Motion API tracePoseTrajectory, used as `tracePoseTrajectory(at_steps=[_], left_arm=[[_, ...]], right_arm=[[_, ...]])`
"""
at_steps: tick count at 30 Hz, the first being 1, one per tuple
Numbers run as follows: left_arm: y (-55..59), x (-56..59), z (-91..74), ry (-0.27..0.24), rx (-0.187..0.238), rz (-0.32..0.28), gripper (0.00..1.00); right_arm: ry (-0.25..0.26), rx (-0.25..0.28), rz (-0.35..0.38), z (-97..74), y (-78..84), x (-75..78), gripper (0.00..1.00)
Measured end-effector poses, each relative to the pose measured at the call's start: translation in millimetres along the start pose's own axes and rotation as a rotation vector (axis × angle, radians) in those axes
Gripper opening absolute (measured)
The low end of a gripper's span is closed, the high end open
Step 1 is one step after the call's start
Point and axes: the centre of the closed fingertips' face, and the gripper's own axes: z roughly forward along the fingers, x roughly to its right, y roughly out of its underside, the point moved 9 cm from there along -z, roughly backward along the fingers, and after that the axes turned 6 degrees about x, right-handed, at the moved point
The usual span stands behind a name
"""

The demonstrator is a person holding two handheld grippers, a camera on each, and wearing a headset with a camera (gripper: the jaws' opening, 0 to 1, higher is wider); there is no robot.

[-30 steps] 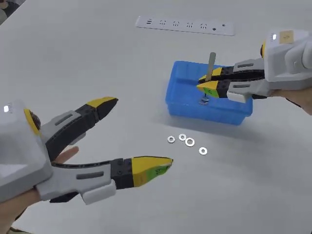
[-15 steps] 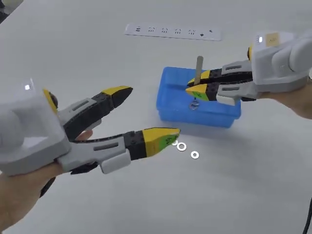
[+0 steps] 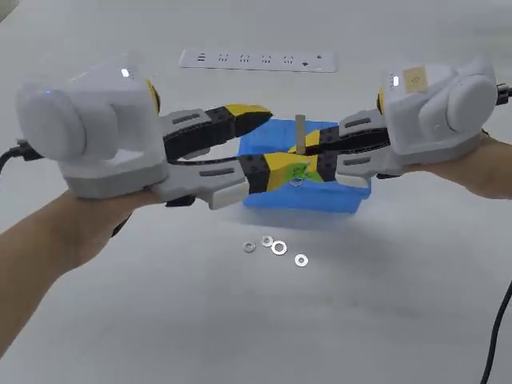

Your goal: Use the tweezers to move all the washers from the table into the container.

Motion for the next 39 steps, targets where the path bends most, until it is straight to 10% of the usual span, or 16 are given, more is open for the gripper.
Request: tracePoseTrajectory(at_steps=[23, 39], left_arm=[[-2.1, -9.0, 7.0, 0.066, -0.014, 0.05, 0.09], [-8.7, -18.2, 11.1, 0.083, -0.068, 0.174, 0.05]], right_arm=[[-0.028, 0.024, -0.002, 4.2, -4.4, -3.2, 0.07], [0.045, 0.006, -0.008, 3.3, -4.1, 1.7, 0.12]])
